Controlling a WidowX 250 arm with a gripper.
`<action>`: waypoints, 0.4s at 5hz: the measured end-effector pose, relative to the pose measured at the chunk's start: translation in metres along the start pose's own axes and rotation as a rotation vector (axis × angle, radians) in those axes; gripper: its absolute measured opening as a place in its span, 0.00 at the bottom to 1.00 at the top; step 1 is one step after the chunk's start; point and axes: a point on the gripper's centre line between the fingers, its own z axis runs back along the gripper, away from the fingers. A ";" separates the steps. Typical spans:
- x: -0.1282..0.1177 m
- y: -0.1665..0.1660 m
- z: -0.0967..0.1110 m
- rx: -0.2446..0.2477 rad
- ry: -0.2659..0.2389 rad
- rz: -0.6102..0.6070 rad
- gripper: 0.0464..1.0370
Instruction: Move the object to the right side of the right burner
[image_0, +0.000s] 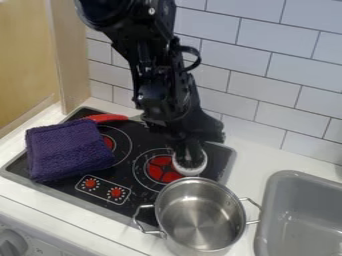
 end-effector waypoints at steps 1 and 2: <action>0.002 -0.003 -0.005 -0.017 0.007 -0.013 0.18; 0.003 -0.005 -0.005 -0.030 0.004 0.001 0.45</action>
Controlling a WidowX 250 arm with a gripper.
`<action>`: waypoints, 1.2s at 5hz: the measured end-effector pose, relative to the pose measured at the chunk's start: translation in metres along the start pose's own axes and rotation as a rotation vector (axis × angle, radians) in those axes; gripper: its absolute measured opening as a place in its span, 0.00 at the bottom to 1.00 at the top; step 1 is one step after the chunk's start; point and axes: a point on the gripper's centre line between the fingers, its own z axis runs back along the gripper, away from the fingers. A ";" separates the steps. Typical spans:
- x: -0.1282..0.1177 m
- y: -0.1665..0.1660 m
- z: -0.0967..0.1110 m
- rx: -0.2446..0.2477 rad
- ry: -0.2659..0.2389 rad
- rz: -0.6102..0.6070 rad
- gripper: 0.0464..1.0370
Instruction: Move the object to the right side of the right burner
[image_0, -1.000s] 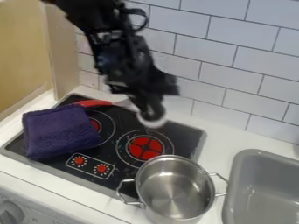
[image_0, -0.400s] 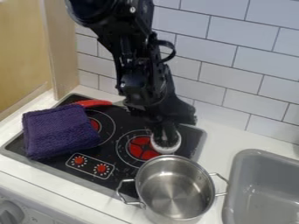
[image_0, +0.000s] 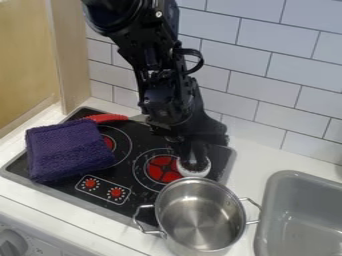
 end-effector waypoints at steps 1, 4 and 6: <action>0.000 0.001 0.000 0.003 0.002 -0.024 0.76; 0.013 -0.001 0.024 0.020 -0.084 -0.049 0.96; 0.014 -0.004 0.065 -0.053 -0.242 -0.062 0.96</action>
